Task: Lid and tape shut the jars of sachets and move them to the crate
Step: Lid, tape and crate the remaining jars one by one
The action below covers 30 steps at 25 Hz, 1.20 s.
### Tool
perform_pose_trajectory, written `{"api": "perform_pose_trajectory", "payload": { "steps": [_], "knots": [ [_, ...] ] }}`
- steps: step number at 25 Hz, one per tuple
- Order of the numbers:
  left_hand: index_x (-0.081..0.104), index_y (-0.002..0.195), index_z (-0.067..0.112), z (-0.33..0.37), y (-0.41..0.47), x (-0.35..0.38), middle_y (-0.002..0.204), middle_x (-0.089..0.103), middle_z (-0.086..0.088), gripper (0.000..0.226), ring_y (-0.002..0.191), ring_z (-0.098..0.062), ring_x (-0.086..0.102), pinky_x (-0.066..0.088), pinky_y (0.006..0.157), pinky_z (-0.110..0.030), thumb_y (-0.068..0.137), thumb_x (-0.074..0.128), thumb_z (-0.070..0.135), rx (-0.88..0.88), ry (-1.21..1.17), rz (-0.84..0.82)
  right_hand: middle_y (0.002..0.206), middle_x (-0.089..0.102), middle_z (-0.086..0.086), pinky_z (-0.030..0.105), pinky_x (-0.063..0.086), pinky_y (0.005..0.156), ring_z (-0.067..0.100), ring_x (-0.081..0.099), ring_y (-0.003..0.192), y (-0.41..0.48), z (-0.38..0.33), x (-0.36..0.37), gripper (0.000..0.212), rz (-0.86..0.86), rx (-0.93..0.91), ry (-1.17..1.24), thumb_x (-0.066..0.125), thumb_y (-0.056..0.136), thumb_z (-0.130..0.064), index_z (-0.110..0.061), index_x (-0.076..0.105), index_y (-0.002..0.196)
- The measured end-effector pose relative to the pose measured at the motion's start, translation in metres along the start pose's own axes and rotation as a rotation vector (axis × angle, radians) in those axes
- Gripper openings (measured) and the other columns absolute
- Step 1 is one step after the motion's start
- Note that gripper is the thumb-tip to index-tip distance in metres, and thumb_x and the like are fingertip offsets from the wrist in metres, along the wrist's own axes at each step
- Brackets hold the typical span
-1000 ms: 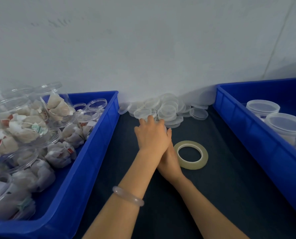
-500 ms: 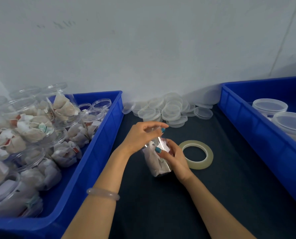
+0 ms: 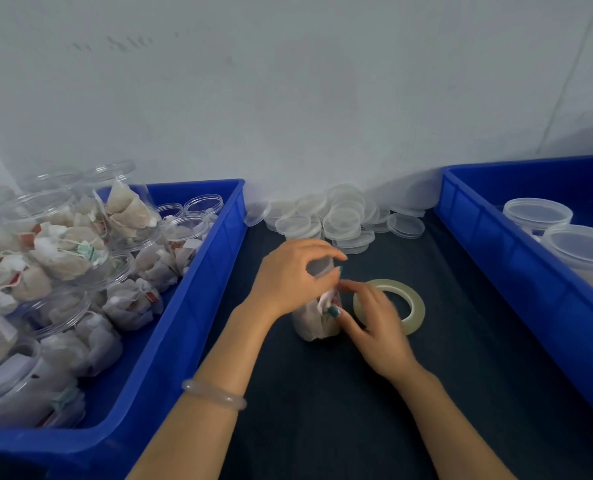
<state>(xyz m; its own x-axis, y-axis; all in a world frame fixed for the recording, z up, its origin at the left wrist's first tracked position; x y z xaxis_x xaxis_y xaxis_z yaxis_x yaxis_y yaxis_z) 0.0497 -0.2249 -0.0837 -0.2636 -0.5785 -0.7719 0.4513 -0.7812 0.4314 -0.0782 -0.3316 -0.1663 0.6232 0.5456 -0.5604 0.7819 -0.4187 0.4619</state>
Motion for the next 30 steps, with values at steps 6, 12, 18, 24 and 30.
{"api": "perform_pose_trajectory", "payload": {
  "steps": [6,12,18,24,30],
  "knots": [
    [0.074,0.108,0.030,0.014,0.008,0.014,0.116,0.068,0.014,0.028,0.114,-0.010,0.057,0.048,0.094,-0.034,0.090,0.063,0.050,0.180,0.310,0.088,0.133,0.047,-0.008,0.020,0.020,0.108,0.014,0.029,0.138,-0.016,0.053,-0.043,0.047,-0.219,0.177,-0.272,0.079,0.082,-0.027,-0.021,0.058,0.124],
    [0.076,0.104,0.020,0.027,-0.012,0.035,0.107,0.071,0.003,0.016,0.102,-0.019,0.065,0.046,0.100,-0.039,0.089,0.071,0.020,0.427,0.567,0.414,0.097,0.058,-0.013,0.028,0.038,0.098,0.009,0.054,0.096,-0.012,0.039,-0.045,0.012,-0.038,0.202,-0.113,0.061,0.096,-0.012,-0.021,0.056,0.102],
    [0.067,0.127,0.018,0.050,-0.026,0.068,0.125,0.068,0.005,0.035,0.123,-0.016,0.058,0.030,0.117,-0.050,0.095,0.061,0.032,0.336,0.592,0.395,0.104,0.060,-0.014,0.020,0.047,0.084,-0.001,0.057,0.097,-0.011,0.018,-0.044,0.017,0.104,0.240,0.501,0.046,0.100,-0.024,-0.024,0.052,0.115],
    [0.078,0.097,0.027,0.061,-0.028,0.062,0.095,0.074,0.014,0.017,0.098,-0.010,0.065,0.042,0.104,-0.039,0.087,0.073,0.039,0.198,0.267,0.594,0.134,0.049,0.003,0.041,0.039,0.111,0.016,0.047,0.129,-0.014,0.017,-0.039,0.037,0.085,0.195,0.488,0.040,0.101,-0.021,-0.015,0.045,0.137],
    [0.073,0.083,0.029,0.064,-0.019,0.046,0.079,0.072,0.016,0.006,0.083,-0.007,0.063,0.039,0.091,-0.032,0.083,0.078,0.032,-0.039,0.089,0.517,0.126,0.048,-0.003,0.046,0.041,0.108,0.017,0.048,0.121,-0.015,0.012,-0.036,0.035,0.102,0.133,0.457,0.043,0.104,-0.013,-0.035,0.044,0.131]
  ]
}}
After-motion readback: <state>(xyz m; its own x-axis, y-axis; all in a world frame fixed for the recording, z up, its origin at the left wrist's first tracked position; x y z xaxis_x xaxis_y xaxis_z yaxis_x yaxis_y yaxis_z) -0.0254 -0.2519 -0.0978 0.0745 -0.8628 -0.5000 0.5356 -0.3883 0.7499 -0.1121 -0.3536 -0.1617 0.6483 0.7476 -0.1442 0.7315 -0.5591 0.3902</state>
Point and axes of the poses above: each hand's wrist, its own y-axis towards the middle knuckle, its own x-axis out of the palm, z = x × y, the point moved 3 cm from there along y, towards the middle knuckle
